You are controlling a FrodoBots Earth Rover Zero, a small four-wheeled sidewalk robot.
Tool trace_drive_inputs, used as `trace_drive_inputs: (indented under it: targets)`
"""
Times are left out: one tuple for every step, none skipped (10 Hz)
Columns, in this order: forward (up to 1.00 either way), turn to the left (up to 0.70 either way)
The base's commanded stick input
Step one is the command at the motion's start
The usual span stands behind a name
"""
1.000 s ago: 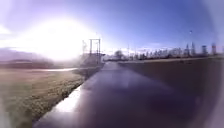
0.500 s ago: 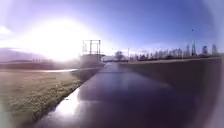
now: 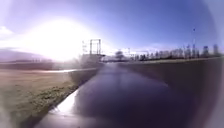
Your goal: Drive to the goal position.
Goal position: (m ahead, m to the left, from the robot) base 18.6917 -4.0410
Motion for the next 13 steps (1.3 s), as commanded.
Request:
trace_drive_inputs:
  targets:
    - [1.0, 0.0]
    - [1.0, 0.0]
    - [1.0, 0.0]
    - [1.0, 0.0]
    - [1.0, 0.0]
    - [1.0, 0.0]
    - [1.0, 0.0]
    - [1.0, 0.0]
    - [1.0, 0.0]
    - [1.0, 0.0]
    - [1.0, 0.0]
    - [1.0, 0.0]
    - [1.0, 0.0]
